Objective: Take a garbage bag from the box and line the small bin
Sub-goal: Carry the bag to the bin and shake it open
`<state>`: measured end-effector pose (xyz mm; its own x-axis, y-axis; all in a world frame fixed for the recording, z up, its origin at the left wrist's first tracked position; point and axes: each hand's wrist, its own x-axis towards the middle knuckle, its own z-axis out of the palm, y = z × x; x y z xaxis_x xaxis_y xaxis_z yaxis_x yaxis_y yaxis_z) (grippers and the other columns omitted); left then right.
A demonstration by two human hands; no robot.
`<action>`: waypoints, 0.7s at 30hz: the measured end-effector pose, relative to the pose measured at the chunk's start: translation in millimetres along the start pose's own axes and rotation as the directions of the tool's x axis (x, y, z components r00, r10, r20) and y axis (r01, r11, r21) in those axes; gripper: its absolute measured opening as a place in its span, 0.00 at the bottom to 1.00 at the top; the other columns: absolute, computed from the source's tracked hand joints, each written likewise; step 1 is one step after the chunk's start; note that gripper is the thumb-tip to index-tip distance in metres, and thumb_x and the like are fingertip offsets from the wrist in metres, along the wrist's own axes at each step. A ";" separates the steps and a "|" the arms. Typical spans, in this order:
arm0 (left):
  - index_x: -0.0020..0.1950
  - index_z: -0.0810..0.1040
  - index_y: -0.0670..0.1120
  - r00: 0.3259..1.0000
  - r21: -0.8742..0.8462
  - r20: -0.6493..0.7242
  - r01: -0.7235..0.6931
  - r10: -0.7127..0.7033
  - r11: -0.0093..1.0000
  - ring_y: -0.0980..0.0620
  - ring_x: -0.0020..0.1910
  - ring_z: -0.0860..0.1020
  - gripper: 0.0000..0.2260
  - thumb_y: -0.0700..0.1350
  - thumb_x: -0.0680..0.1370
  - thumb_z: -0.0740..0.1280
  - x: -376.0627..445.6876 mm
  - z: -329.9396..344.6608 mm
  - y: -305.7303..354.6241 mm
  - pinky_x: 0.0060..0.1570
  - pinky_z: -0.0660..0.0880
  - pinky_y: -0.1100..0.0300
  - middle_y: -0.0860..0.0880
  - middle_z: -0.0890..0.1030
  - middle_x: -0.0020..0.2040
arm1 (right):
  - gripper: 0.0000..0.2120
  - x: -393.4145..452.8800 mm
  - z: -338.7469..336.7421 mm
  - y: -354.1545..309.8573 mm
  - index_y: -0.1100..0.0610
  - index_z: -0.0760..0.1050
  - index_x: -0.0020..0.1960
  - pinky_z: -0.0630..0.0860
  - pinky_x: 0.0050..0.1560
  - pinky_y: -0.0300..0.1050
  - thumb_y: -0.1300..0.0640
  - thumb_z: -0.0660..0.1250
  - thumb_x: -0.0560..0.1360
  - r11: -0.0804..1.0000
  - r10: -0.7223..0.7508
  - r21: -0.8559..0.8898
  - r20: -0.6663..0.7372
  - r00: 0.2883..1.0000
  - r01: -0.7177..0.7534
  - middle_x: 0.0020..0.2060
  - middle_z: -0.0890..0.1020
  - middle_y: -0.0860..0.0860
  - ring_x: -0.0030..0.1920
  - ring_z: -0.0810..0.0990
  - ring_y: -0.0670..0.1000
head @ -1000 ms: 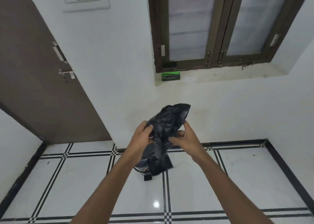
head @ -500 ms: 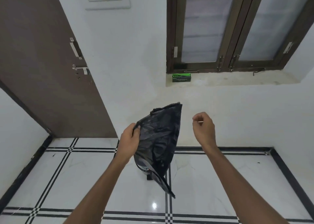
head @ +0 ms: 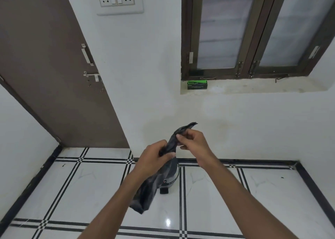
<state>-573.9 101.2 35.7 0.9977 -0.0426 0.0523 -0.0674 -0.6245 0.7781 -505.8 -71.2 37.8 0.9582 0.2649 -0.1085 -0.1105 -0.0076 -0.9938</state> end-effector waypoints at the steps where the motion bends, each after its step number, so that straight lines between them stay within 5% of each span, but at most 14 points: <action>1: 0.42 0.74 0.48 1.000 -0.035 0.008 0.021 -0.021 0.999 0.50 0.34 0.77 0.14 0.56 0.73 0.73 -2.0 -1.2 -0.3 0.37 0.75 0.54 0.49 0.80 0.37 | 0.03 0.3 -1.3 -0.5 0.60 0.82 0.48 0.78 0.38 0.36 0.60 0.71 0.77 1.000 -0.009 -0.014 -0.005 1.000 0.009 0.39 0.86 0.51 0.39 0.84 0.48; 6: 0.50 0.80 0.51 0.986 -0.364 -0.015 0.151 -0.168 0.919 0.52 0.39 0.81 0.19 0.66 0.77 0.62 -3.2 -5.7 4.8 0.46 0.80 0.52 0.50 0.83 0.43 | 0.03 -2.9 -2.7 -1.1 0.57 0.83 0.49 0.79 0.41 0.36 0.60 0.71 0.77 0.995 -0.061 -0.069 0.098 0.993 0.068 0.41 0.87 0.51 0.42 0.84 0.45; 12: 0.49 0.83 0.43 0.983 -0.489 -0.038 0.137 -0.178 0.862 0.54 0.40 0.82 0.06 0.45 0.79 0.70 7.5 -1.9 14.6 0.41 0.78 0.62 0.47 0.85 0.42 | 0.05 -4.8 -2.0 1.7 0.54 0.84 0.51 0.78 0.41 0.35 0.59 0.73 0.76 0.993 -0.088 -0.067 0.148 0.985 0.099 0.40 0.87 0.48 0.41 0.84 0.43; 15: 0.45 0.81 0.42 0.970 -0.577 -0.042 0.172 -0.239 0.799 0.53 0.38 0.82 0.06 0.43 0.79 0.69 8.0 -2.6 10.4 0.39 0.79 0.63 0.48 0.84 0.39 | 0.02 -4.7 -10.3 6.9 0.56 0.83 0.48 0.78 0.40 0.35 0.59 0.72 0.76 0.997 -0.064 -0.021 0.129 0.989 0.068 0.38 0.85 0.48 0.39 0.84 0.44; 18: 0.45 0.78 0.43 0.910 -0.754 -0.071 0.220 -0.410 0.619 0.53 0.38 0.83 0.07 0.43 0.82 0.65 9.6 -4.9 -0.4 0.40 0.81 0.62 0.48 0.84 0.40 | 0.02 -3.2 -22.1 15.3 0.56 0.80 0.46 0.79 0.41 0.38 0.58 0.71 0.77 1.000 0.002 0.010 0.062 0.998 -0.003 0.38 0.84 0.51 0.40 0.83 0.47; 21: 0.50 0.77 0.43 0.810 -0.926 -0.056 0.178 -0.584 0.334 0.52 0.40 0.83 0.07 0.41 0.84 0.60 13.0 -16.4 -15.7 0.44 0.81 0.58 0.46 0.84 0.44 | 0.04 -0.3 -36.4 26.7 0.56 0.76 0.44 0.81 0.39 0.41 0.59 0.66 0.77 0.989 0.145 0.004 -0.111 0.983 -0.146 0.39 0.81 0.52 0.38 0.84 0.47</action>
<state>-559.8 123.3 34.4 0.8472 0.3737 -0.3777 0.1552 0.5058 0.8486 -499.5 -106.6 10.5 0.9553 0.1521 -0.2533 -0.2498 -0.0423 -0.9674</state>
